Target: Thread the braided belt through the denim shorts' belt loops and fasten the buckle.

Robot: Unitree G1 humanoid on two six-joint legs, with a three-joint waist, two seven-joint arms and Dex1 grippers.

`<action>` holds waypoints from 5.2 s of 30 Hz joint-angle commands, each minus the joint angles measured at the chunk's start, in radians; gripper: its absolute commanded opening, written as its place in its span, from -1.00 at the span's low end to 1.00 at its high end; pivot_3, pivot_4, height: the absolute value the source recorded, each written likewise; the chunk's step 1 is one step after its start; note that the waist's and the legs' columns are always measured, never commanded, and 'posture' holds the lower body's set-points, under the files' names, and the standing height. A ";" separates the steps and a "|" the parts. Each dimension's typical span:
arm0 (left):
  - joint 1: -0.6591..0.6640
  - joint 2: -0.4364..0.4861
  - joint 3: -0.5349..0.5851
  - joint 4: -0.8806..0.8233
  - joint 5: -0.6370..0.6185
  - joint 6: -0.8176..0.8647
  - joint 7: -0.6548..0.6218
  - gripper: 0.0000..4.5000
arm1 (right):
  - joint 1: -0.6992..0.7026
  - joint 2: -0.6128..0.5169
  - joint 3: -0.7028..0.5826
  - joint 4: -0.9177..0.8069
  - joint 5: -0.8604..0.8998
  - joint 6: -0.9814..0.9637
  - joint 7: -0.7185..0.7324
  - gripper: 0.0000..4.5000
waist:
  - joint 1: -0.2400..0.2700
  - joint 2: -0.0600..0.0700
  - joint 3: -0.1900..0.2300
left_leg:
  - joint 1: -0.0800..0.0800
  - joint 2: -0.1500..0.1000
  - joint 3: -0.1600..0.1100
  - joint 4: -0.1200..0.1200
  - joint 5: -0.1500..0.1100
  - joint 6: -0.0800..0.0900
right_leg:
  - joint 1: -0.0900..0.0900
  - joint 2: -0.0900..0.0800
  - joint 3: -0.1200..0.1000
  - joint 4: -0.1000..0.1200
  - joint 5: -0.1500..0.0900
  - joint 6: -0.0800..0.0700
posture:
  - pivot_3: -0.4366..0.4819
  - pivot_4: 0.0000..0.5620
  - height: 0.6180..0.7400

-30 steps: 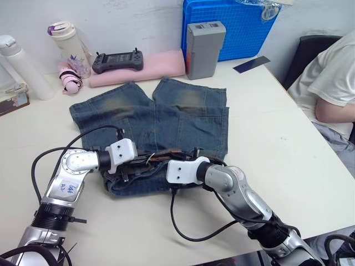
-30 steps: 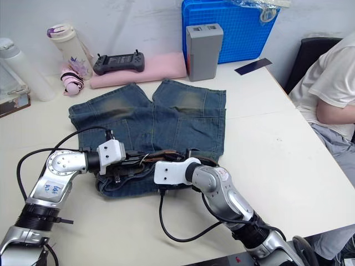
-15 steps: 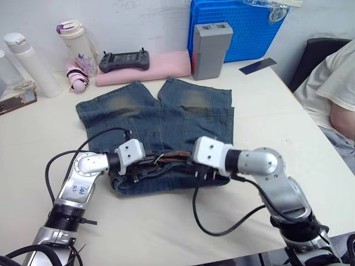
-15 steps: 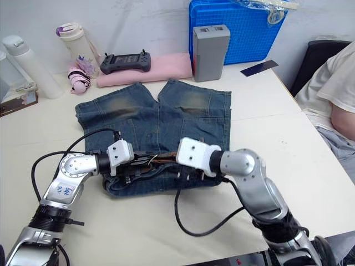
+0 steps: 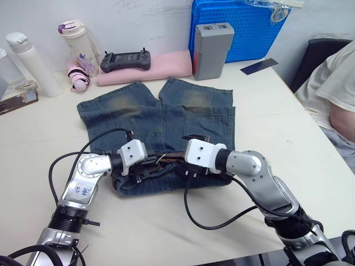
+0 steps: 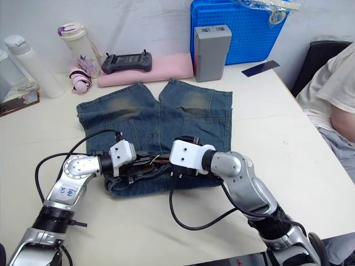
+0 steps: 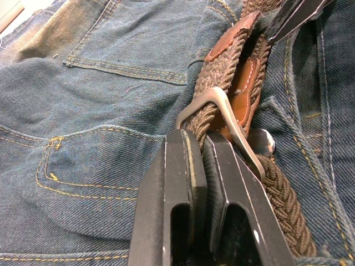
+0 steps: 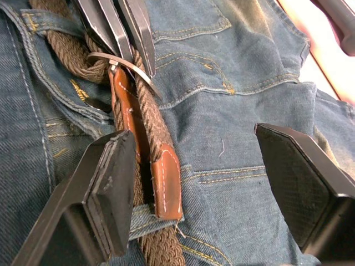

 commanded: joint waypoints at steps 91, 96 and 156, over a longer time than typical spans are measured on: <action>0.186 0.242 -0.004 -0.034 -0.122 0.270 -0.106 -1.00 | 0.558 -0.159 -0.129 -0.219 -0.238 -0.384 -0.203 0.97 | 0.016 0.010 -0.005 | 0.019 0.003 0.002 -0.006 -0.004 0.003 | 0.021 0.002 0.002 -0.009 0.000 0.001 | -0.05 -0.47 0.50; 0.186 0.251 0.005 -0.044 -0.127 0.280 -0.111 -1.00 | 0.561 -0.117 -0.109 -0.179 -0.318 -0.375 -0.248 0.97 | 0.016 0.010 -0.005 | 0.019 0.002 0.002 -0.006 -0.004 0.003 | 0.020 0.002 0.003 -0.008 0.000 0.001 | -0.05 -0.47 0.50; 0.456 0.362 0.184 -0.352 0.129 0.202 0.092 -0.89 | 0.513 -0.011 -0.046 -0.011 -0.431 -0.341 -0.241 -1.00 | -0.012 0.004 -0.002 | 0.019 0.008 0.002 -0.009 -0.006 -0.001 | 0.019 0.007 0.003 -0.010 -0.002 -0.003 | -0.05 -0.47 0.50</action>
